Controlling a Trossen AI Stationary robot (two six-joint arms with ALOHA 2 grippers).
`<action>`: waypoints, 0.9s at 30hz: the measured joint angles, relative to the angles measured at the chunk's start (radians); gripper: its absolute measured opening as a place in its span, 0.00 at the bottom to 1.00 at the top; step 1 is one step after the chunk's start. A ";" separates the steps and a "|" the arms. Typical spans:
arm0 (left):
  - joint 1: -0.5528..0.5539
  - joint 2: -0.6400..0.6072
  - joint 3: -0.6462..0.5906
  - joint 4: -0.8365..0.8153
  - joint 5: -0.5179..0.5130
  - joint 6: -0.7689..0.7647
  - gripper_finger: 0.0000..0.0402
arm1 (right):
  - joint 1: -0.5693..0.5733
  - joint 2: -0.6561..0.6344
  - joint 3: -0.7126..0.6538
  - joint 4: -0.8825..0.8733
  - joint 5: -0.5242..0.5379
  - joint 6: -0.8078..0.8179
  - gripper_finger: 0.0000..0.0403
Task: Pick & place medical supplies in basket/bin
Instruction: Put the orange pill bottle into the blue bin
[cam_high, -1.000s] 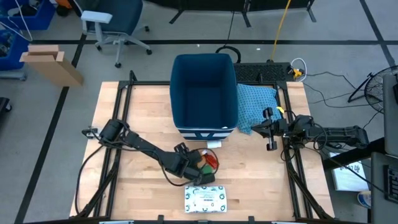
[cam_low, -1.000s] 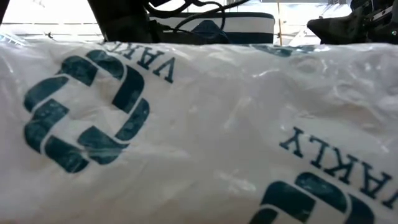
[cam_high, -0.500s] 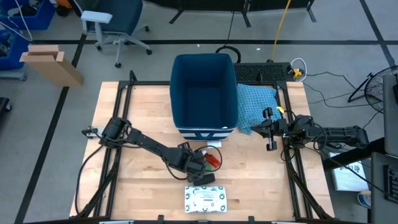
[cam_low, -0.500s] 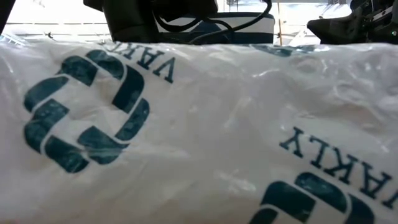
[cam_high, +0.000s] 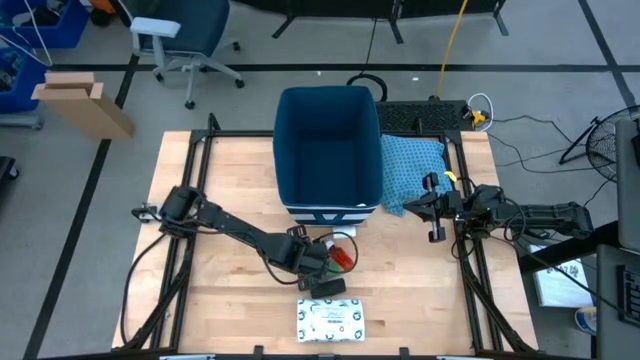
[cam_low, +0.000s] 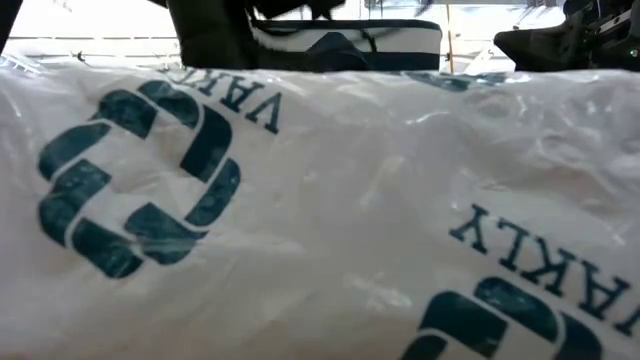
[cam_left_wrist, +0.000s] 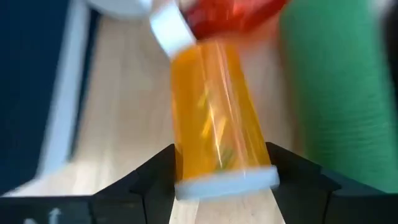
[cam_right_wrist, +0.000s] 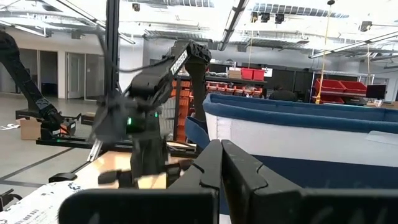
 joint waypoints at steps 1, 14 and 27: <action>-0.002 -0.020 0.000 -0.002 -0.007 0.006 0.55 | 0.000 0.000 0.000 0.000 0.000 0.000 0.00; -0.098 -0.365 0.000 -0.009 -0.168 0.128 0.51 | 0.000 0.000 0.000 -0.003 0.000 0.001 0.00; -0.202 -0.713 -0.140 0.035 -0.361 0.337 0.51 | 0.000 0.000 0.000 -0.017 0.000 0.001 0.00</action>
